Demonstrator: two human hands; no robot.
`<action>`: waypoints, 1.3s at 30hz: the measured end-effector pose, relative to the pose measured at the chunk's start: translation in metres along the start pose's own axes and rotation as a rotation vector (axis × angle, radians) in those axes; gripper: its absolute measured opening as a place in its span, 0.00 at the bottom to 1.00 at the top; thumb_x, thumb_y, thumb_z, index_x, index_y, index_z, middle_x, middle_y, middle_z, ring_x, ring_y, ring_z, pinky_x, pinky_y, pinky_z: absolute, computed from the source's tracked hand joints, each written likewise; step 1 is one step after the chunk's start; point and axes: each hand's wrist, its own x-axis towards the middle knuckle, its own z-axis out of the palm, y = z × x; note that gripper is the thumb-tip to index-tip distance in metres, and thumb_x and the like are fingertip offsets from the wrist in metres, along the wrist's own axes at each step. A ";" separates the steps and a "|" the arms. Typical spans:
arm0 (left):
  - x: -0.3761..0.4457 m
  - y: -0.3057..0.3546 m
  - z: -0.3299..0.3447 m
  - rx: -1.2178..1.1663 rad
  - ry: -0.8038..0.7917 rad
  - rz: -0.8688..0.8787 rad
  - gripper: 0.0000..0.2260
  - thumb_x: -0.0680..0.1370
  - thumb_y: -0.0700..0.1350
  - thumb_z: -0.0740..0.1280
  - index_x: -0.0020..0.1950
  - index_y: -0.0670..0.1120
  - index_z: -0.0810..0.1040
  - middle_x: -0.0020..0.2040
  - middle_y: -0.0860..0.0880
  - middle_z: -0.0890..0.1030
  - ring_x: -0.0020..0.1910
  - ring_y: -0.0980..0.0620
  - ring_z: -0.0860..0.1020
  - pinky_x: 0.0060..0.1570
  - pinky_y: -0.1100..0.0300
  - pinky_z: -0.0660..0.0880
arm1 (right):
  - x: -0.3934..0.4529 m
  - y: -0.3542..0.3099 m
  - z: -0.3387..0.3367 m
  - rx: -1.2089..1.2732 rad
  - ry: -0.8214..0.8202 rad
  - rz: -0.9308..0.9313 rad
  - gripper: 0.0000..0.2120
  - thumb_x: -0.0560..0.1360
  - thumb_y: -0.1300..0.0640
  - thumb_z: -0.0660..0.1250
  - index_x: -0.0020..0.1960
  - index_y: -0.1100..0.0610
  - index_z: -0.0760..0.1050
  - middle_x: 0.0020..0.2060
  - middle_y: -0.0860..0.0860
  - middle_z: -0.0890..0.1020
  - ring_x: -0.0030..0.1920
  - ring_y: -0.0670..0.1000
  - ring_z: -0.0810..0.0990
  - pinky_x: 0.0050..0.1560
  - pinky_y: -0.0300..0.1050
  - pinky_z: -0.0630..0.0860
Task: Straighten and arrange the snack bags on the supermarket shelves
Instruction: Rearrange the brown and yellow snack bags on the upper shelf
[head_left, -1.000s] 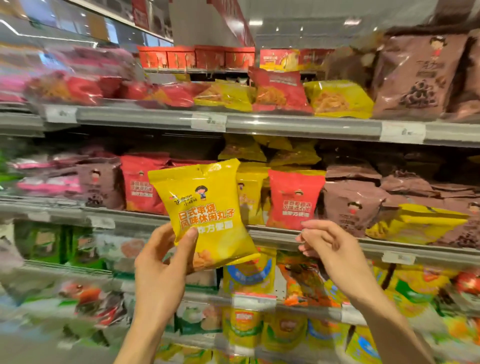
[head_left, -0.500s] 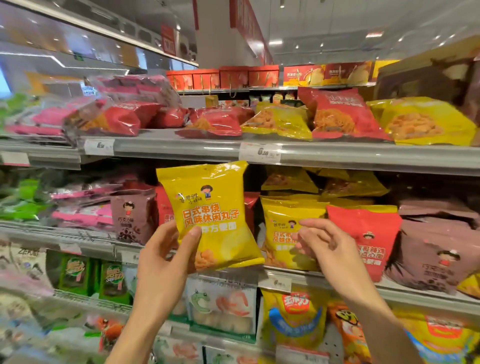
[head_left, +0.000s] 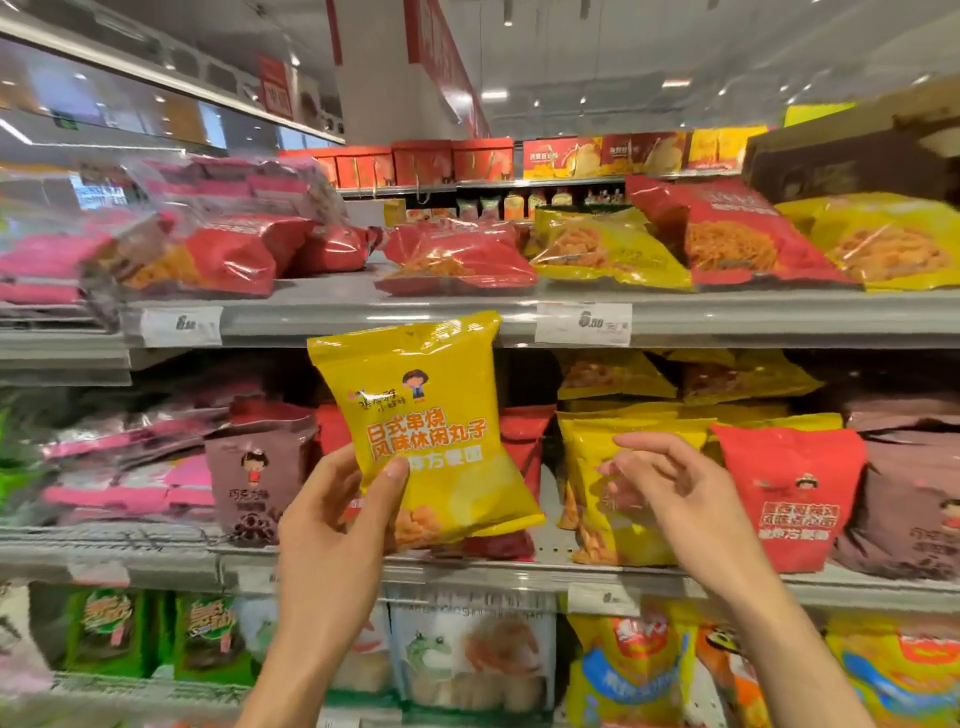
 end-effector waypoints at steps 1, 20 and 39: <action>0.006 0.001 -0.005 -0.006 -0.010 0.015 0.08 0.73 0.56 0.71 0.52 0.60 0.84 0.49 0.54 0.88 0.45 0.55 0.85 0.36 0.65 0.80 | -0.002 -0.004 0.004 -0.011 0.020 -0.009 0.06 0.79 0.58 0.69 0.55 0.53 0.80 0.44 0.52 0.88 0.47 0.55 0.86 0.51 0.51 0.82; 0.175 0.072 -0.038 -0.031 -0.187 0.202 0.06 0.80 0.50 0.73 0.55 0.52 0.83 0.44 0.54 0.87 0.37 0.51 0.87 0.31 0.57 0.83 | 0.053 -0.142 0.056 -0.635 0.369 -0.423 0.06 0.79 0.48 0.68 0.56 0.46 0.78 0.49 0.41 0.82 0.47 0.40 0.80 0.45 0.40 0.75; 0.181 0.104 0.087 -0.050 -0.312 0.099 0.09 0.76 0.51 0.76 0.54 0.49 0.84 0.38 0.53 0.86 0.27 0.54 0.83 0.26 0.61 0.79 | 0.160 -0.167 -0.063 -1.051 0.247 0.134 0.47 0.69 0.29 0.69 0.74 0.59 0.61 0.65 0.58 0.77 0.62 0.61 0.78 0.60 0.57 0.78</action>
